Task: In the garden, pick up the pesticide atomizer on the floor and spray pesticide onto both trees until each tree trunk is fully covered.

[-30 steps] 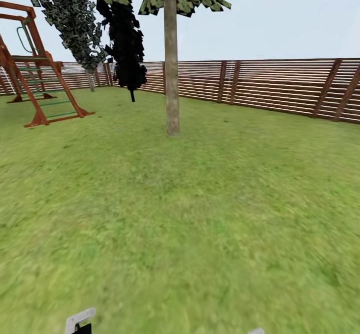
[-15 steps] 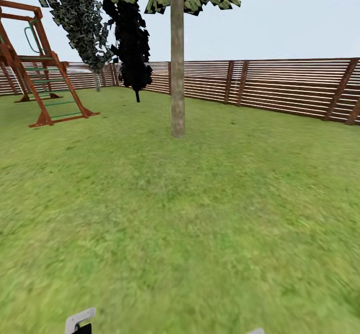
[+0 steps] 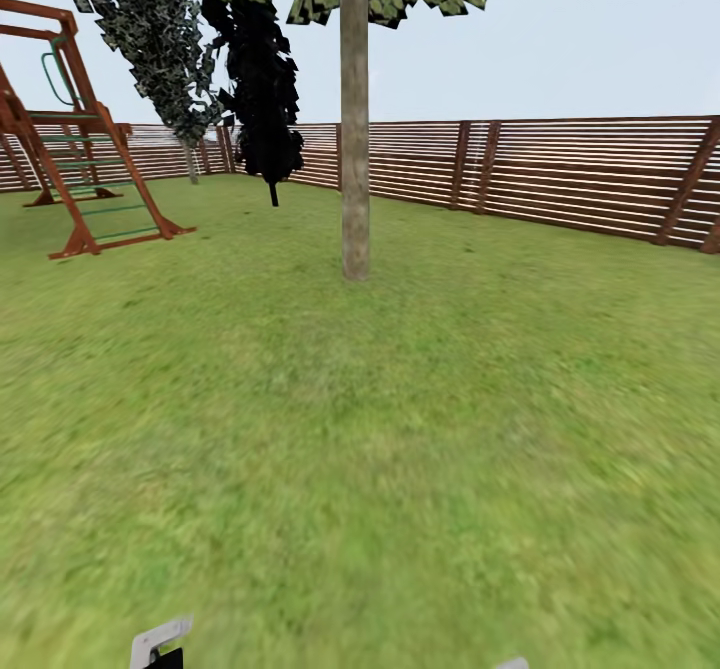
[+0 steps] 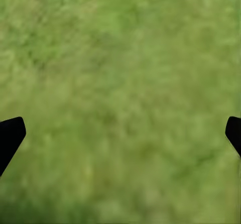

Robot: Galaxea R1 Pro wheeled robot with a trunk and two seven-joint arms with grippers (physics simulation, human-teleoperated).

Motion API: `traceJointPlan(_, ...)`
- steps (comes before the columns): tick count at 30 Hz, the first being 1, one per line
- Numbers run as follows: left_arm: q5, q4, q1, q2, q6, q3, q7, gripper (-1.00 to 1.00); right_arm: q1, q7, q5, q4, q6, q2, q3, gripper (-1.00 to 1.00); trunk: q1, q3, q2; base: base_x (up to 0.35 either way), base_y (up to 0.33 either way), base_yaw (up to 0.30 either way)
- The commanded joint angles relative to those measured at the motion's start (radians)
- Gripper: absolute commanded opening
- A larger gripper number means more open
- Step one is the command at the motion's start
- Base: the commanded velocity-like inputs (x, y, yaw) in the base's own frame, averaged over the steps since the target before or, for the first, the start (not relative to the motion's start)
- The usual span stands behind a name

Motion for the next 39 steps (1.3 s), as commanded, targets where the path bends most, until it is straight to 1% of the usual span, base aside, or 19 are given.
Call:
traceJointPlan(1,0.003,0.001,-0.001,0.0,-0.004,-0.002,0.003,-1.0,0.0,0.005,0.007,0.001,-0.002,0.0,-0.009,1.0,0.001,-0.001,0.0,0.34,0.0,0.0)
traceJointPlan(39,0.003,0.001,-0.001,0.0,-0.004,-0.002,0.003,-1.0,0.0,0.005,0.007,0.001,-0.002,0.0,-0.009,1.0,0.001,-0.001,0.0,0.34,0.0,0.0)
